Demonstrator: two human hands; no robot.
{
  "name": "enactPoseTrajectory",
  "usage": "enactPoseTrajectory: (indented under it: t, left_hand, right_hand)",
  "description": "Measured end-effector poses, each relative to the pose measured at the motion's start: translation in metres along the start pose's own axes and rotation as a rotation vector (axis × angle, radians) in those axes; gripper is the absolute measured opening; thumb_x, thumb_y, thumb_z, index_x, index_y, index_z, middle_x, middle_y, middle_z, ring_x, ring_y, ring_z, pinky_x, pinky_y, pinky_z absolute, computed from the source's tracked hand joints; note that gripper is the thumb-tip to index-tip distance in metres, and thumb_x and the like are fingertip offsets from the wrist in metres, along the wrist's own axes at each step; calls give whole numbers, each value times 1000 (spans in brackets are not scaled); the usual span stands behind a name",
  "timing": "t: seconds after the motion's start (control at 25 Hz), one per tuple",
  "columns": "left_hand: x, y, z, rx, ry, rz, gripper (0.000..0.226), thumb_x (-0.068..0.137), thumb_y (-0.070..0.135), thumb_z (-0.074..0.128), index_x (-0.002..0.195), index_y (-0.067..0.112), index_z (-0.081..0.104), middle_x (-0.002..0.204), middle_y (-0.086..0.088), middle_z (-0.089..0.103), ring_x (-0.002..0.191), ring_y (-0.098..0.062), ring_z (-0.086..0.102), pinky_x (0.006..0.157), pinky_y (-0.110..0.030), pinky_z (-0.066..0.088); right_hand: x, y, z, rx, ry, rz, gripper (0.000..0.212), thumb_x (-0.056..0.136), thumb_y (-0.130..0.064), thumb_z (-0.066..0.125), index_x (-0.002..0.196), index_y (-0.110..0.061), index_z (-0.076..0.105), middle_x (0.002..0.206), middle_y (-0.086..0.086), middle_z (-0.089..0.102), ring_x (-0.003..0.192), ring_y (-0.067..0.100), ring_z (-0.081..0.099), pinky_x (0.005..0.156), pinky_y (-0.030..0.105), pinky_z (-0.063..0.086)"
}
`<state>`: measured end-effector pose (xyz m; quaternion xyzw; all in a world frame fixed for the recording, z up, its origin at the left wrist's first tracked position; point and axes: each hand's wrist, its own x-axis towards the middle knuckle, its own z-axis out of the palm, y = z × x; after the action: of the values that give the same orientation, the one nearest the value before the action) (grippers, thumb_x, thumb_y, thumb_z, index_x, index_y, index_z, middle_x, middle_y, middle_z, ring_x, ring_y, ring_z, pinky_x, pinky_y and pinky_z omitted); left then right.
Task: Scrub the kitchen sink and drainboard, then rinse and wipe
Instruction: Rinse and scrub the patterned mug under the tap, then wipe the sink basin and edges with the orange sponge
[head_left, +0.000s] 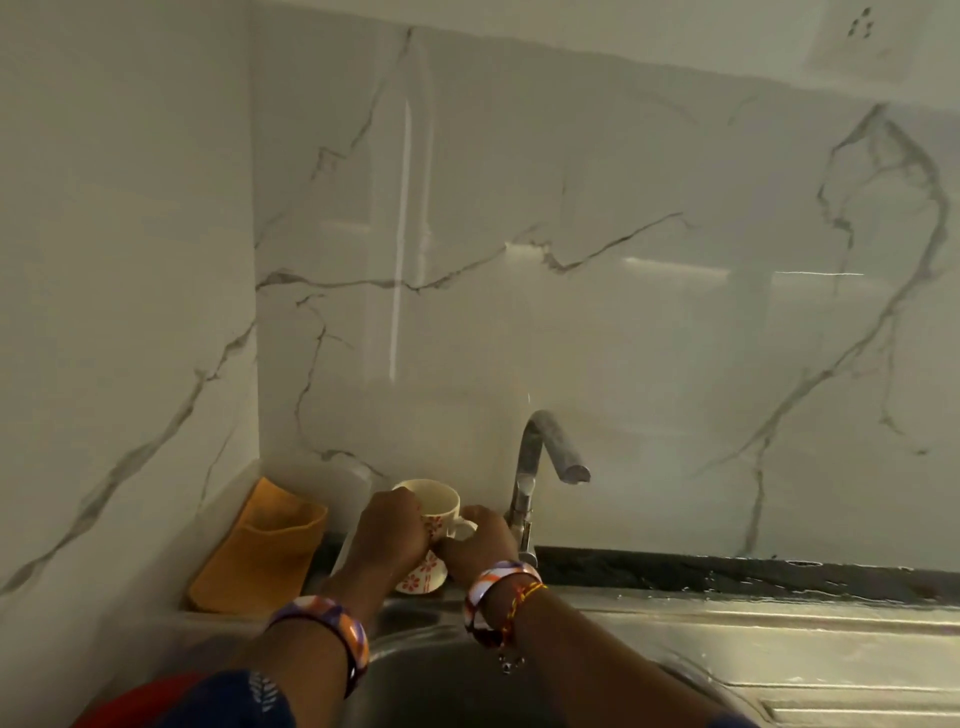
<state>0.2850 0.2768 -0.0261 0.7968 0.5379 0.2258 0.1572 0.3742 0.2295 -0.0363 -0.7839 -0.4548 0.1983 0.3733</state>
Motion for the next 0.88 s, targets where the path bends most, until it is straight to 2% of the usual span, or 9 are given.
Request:
enactPoseTrajectory:
  t: [0.2,0.36,0.48,0.56,0.6,0.68,0.76,0.88]
  left_hand:
    - [6,-8,15,5,-46,-47,30,96,19,46,119,3,59,119,-13,62,109,-24,60,91,-29,50]
    - [2,3,8,178,-75,-3,29,96,9,42,119,1,56,122,-16,59,112,-29,57,85,-29,45]
    - [-3,23,-18,272,66,93,37,95,17,48,131,14,50,128,-9,56,117,-25,55,90,-31,46]
    - [12,18,-46,272,186,44,36,93,19,53,129,19,54,126,-7,59,114,-26,57,88,-34,47]
    - [20,9,-61,270,190,24,36,91,19,55,127,19,57,127,-7,59,113,-27,57,89,-35,47]
    - [24,-16,-80,286,25,38,39,90,16,59,129,17,58,133,-8,56,119,-28,54,96,-35,44]
    - [21,-44,-82,424,-217,74,40,90,12,58,130,13,57,138,-6,52,123,-25,50,99,-29,40]
    - [18,-76,-71,595,-447,20,39,92,16,56,130,9,55,137,-10,50,123,-26,49,97,-27,39]
  right_hand:
    - [13,16,10,58,-22,15,38,86,-20,63,123,-10,59,122,9,63,113,21,59,93,28,46]
    - [11,19,7,108,-53,-34,40,90,-9,57,130,-11,54,129,10,58,117,20,57,97,27,45]
    - [9,17,3,110,-64,-40,42,89,-5,56,130,-12,55,130,10,57,115,22,57,98,28,47]
    - [1,18,-3,113,-82,-28,36,87,-3,58,122,-11,62,121,11,63,104,22,62,92,29,50]
    - [-5,19,-7,165,-107,-18,32,86,-1,58,116,-10,64,115,12,65,98,24,64,89,31,52]
    - [-25,21,-15,370,-204,43,23,87,7,55,103,-5,65,100,14,65,87,28,65,79,37,57]
    - [-41,22,-20,515,-290,110,18,88,10,51,89,-4,62,87,12,61,79,26,62,66,32,57]
    - [-56,26,-18,456,-340,178,18,92,5,48,91,-5,63,84,9,61,74,18,63,54,26,57]
